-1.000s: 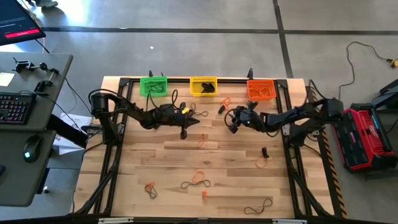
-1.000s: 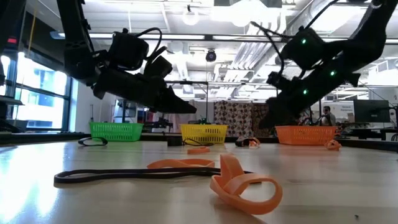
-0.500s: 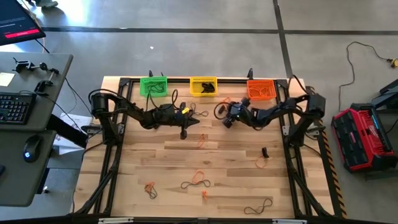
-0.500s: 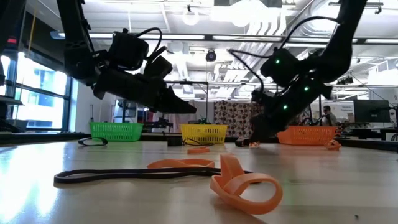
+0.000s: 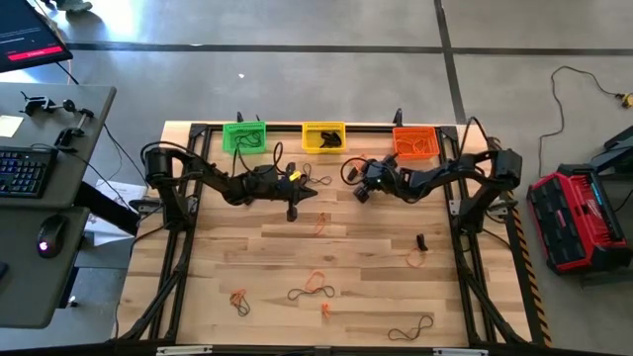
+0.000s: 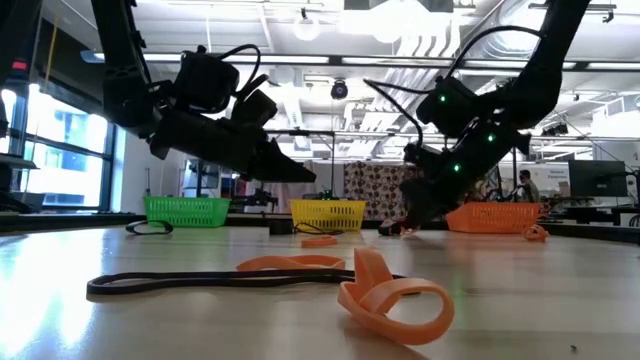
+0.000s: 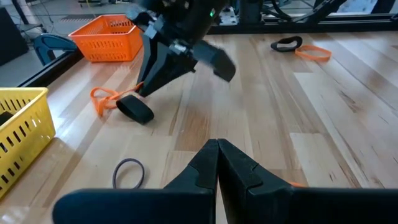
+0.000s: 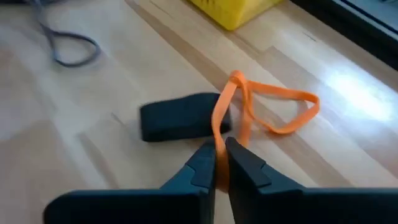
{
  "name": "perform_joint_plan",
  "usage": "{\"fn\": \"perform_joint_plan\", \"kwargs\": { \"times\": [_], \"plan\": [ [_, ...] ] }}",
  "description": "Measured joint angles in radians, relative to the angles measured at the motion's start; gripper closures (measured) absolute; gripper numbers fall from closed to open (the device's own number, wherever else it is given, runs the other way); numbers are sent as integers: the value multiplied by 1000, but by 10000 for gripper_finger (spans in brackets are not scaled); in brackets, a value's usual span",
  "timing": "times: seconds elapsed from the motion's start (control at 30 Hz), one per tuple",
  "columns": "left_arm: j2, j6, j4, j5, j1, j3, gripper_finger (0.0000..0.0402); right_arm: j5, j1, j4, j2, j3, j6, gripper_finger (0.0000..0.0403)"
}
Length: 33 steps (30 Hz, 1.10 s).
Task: Sort rubber bands into baskets
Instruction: Put the orange rubber band into the orange bin
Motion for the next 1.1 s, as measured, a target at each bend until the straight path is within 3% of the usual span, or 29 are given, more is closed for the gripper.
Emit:
{"fn": "perform_joint_plan", "kwargs": {
  "times": [0.47,0.77,1.1],
  "plan": [
    [0,0,0,0,0,0,402,50,16,-114,-273,0,28,402],
    [0,0,0,0,0,0,402,426,-35,-350,-432,0,169,403],
    [0,0,0,0,0,0,401,356,-231,-505,-435,0,365,403]
  ]
}}
